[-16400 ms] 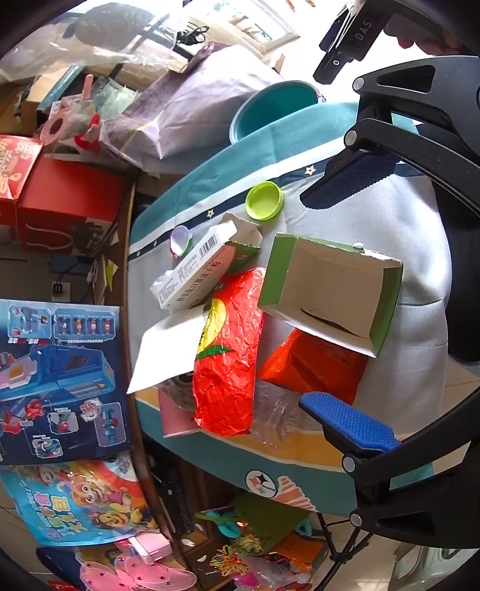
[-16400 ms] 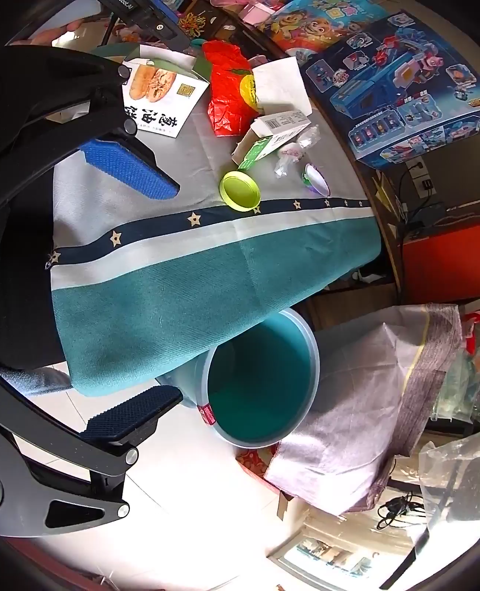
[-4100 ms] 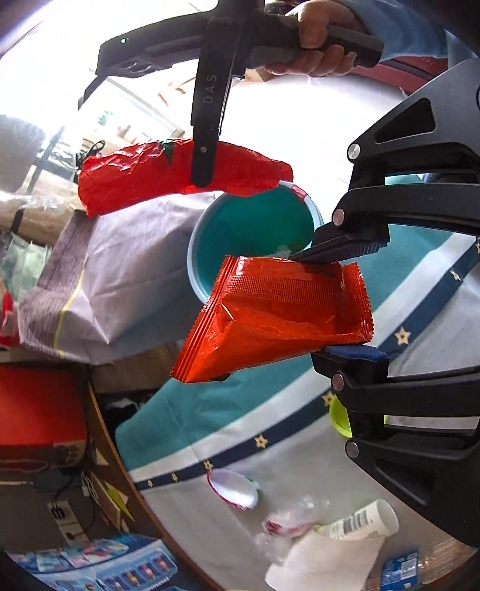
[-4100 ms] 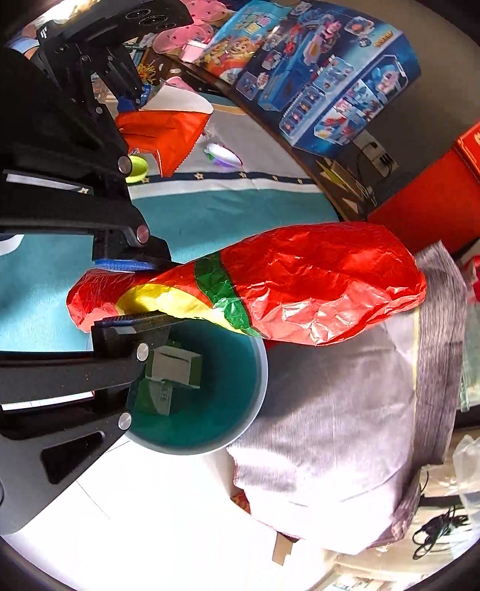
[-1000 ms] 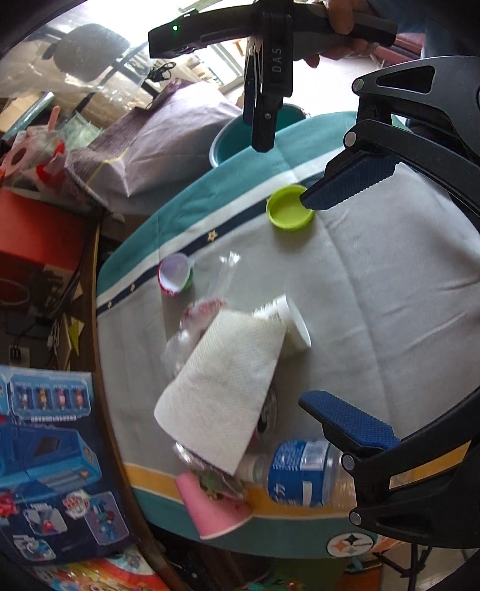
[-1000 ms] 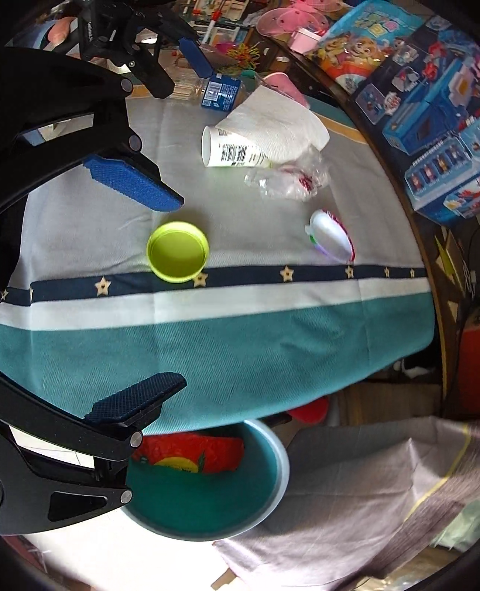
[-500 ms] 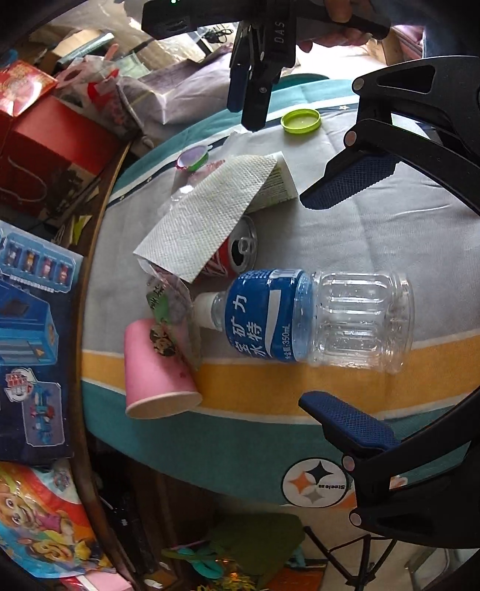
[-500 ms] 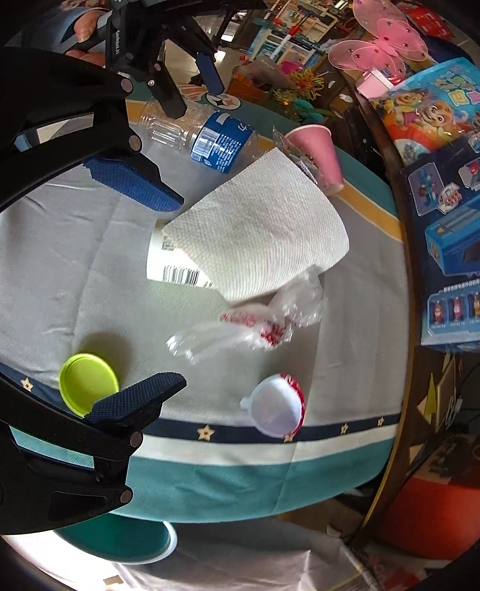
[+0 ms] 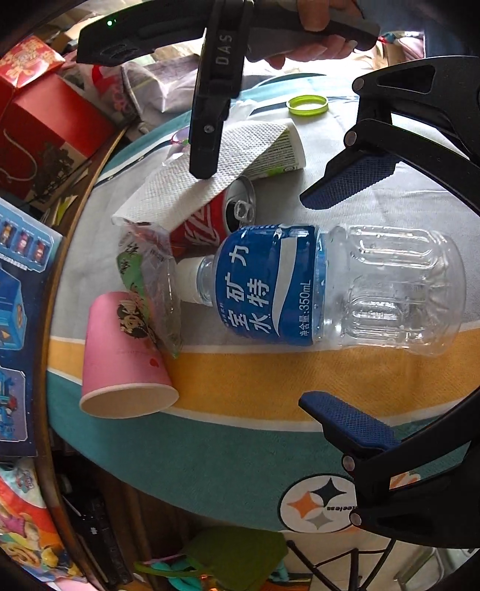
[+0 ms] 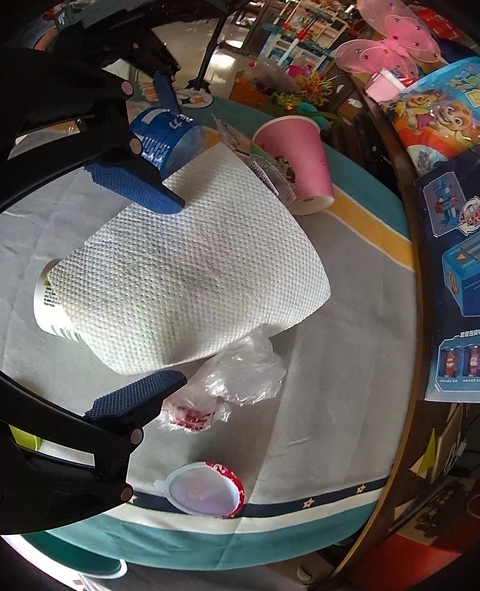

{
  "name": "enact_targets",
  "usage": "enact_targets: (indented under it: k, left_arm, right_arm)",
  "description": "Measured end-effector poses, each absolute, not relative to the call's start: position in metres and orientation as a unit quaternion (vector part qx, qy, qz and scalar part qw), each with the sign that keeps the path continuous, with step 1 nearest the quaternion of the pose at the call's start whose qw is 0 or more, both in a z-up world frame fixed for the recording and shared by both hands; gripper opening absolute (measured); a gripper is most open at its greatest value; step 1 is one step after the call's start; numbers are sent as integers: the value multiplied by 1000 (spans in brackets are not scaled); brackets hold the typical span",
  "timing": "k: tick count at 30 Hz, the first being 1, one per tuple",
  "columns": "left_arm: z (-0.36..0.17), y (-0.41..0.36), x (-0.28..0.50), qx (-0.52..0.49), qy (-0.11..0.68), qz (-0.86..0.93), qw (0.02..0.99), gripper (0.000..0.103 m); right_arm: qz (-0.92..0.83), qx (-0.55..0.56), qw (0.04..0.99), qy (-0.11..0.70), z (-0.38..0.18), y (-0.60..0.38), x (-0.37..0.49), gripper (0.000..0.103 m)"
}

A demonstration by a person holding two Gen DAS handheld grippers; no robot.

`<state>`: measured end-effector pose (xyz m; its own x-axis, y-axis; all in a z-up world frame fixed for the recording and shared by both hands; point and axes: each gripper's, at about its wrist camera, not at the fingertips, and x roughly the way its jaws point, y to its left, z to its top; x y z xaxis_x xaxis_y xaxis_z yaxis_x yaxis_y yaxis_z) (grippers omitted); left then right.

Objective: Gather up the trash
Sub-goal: 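Return to the table and grasp the white paper towel with the right gripper, then grasp the clear water bottle with the left gripper while the right gripper carries the towel to the bin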

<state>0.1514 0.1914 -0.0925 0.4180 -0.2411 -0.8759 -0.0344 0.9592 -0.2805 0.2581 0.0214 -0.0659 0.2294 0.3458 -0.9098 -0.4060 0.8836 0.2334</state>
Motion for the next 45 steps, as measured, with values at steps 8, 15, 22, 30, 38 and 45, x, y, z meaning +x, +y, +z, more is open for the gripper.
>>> enact_targets:
  k: [8, 15, 22, 30, 38, 45]
  left_arm:
    - [-104, 187, 156, -144, 544, -73, 823, 99]
    - [-99, 181, 152, -134, 540, -75, 827, 99]
    - [-93, 178, 154, -113, 546, -63, 828, 98]
    - [-91, 157, 147, -72, 542, -43, 836, 66]
    - [-63, 136, 118, -78, 518, -61, 850, 66]
    - [-33, 99, 108, -62, 498, -94, 860, 66]
  right_arm:
    - [252, -43, 788, 559, -58, 23, 248, 24]
    - [248, -33, 805, 538, -37, 4, 229, 8]
    - [254, 9, 815, 520, -12, -29, 209, 7]
    - [231, 39, 817, 528, -14, -66, 190, 7]
    - [214, 78, 826, 515, -10, -114, 173, 7]
    - [195, 107, 832, 509, -9, -156, 162, 7]
